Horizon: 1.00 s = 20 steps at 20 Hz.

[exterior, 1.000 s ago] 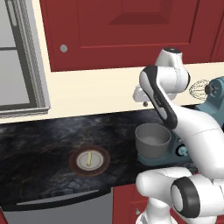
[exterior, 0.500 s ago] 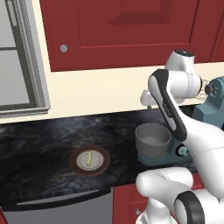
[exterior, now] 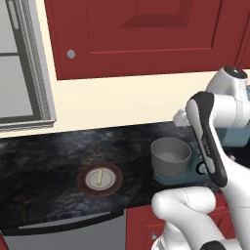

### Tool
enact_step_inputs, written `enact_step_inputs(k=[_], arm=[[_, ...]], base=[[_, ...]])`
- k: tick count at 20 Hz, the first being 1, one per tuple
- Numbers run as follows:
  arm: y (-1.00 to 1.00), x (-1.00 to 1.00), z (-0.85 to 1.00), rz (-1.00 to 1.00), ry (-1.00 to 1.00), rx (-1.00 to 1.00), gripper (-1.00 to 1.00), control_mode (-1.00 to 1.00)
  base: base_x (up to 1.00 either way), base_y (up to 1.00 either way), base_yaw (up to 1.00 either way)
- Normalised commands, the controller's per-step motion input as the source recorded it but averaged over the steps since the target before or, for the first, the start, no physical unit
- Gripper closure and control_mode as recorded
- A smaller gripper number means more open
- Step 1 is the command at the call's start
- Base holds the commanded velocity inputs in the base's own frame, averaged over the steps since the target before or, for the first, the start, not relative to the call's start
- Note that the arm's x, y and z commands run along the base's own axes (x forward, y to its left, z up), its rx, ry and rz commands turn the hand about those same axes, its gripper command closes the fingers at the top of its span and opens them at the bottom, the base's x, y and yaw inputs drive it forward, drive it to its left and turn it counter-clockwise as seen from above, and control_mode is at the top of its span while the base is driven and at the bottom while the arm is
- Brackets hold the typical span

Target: Add butter and sugar cubes to the stand mixer bowl and then turn on the stand mixer to begin making frosting.

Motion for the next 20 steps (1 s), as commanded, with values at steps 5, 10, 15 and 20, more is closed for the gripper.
enact_step_inputs(k=[5, 10, 15, 20], arm=[[-0.36, -0.48, -0.08, 0.0, -0.08, 0.0, -1.0, -1.0], [-0.38, -0.43, -0.08, 0.0, -0.07, 0.0, -1.0, -1.0], [-0.36, -0.3, -0.04, 0.0, 0.0, 0.0, -1.0, -1.0], [-0.45, -0.33, -0.09, 0.0, -0.04, 0.0, -1.0, -1.0]], base=[[0.0, 0.0, 0.0], [0.0, 0.0, 0.0], [0.0, 0.0, 0.0], [0.0, 0.0, 0.0]])
